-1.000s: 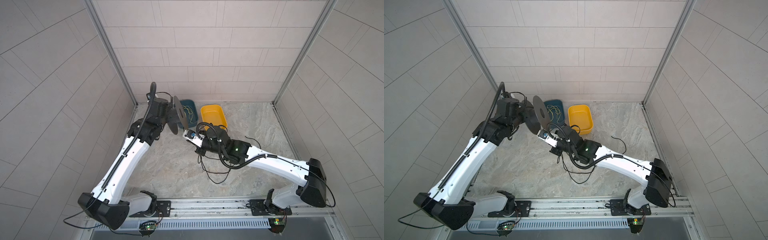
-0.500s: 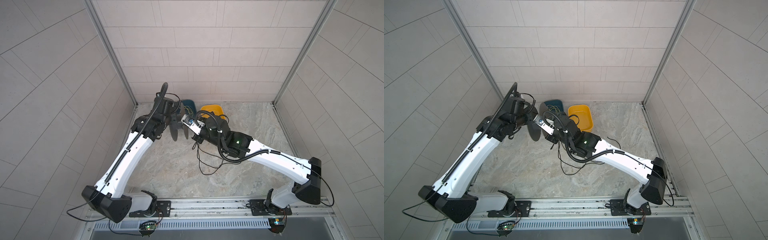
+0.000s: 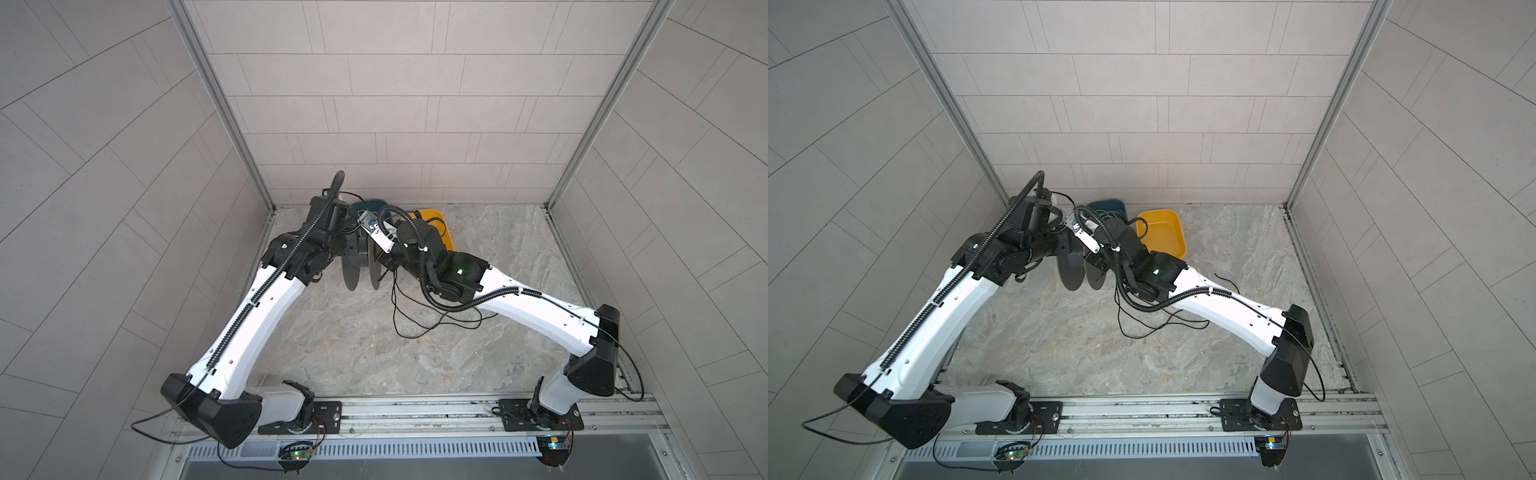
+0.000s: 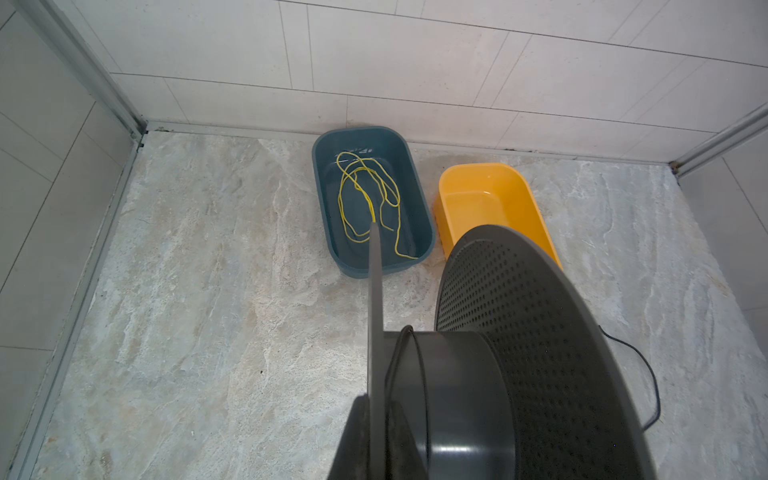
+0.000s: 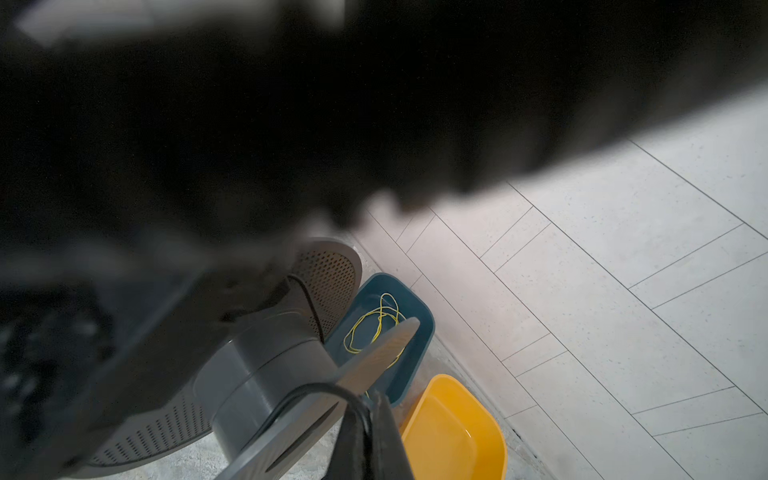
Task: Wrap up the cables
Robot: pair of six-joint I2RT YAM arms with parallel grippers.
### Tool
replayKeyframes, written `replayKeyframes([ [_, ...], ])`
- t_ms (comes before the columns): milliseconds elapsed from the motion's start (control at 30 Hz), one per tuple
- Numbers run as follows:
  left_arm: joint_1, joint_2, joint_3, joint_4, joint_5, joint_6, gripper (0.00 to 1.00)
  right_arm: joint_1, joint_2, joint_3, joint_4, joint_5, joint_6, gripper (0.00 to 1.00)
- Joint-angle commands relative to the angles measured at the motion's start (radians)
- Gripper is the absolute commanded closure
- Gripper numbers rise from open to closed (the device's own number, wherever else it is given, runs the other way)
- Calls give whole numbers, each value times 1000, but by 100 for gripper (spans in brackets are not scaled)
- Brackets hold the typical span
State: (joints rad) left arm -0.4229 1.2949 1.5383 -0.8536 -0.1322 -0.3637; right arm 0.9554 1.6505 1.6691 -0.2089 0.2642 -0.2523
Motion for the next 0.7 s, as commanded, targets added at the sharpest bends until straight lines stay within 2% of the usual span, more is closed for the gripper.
replayKeyframes([
  [0, 2, -49, -5, -24, 20, 58, 100, -59, 1, 57, 23, 37, 55, 95],
  [133, 1, -42, 20, -64, 58, 84, 100, -120, 30, 102, -34, -17, 103, 88],
  [333, 4, -23, 58, -110, 101, 91, 100, -241, 49, 110, -80, -189, 212, 77],
  [467, 7, -14, 92, -113, 123, 76, 100, -302, 49, 66, -84, -294, 256, 72],
  [600, 13, 8, 146, -132, 148, 68, 100, -330, 31, 6, -85, -332, 267, 69],
  [667, 18, 28, 181, -153, 164, 66, 100, -338, -8, -63, -57, -368, 271, 62],
])
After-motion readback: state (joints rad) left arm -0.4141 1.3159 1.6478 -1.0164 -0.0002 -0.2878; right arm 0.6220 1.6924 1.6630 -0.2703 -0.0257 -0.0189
